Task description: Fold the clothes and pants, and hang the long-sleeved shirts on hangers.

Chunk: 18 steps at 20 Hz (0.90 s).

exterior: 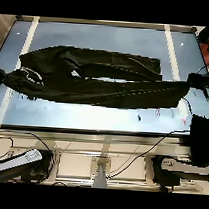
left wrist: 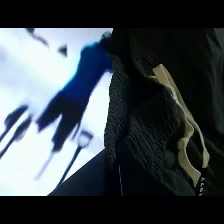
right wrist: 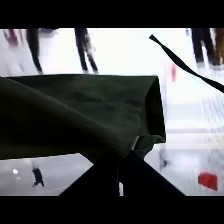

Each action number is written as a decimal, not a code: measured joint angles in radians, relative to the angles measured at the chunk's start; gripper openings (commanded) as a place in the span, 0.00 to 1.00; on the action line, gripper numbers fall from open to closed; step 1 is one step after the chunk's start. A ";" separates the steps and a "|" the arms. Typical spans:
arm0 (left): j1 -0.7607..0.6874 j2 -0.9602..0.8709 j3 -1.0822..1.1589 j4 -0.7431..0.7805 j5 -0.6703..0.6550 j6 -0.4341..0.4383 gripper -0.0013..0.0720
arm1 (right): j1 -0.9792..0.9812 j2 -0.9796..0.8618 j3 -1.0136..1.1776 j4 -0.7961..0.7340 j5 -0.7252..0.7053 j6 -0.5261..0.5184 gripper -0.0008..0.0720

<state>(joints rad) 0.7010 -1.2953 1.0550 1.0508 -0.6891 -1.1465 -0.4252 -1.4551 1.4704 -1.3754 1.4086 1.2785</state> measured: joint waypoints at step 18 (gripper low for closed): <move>0.001 0.000 0.000 0.330 0.000 -0.126 0.08 | -0.078 -0.048 -0.165 -0.037 -0.216 0.017 0.34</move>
<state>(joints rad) 0.7017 -1.2953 1.0550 1.3804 -0.6895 -1.2724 -0.5034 -1.5032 1.3052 -1.4124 1.1931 1.2953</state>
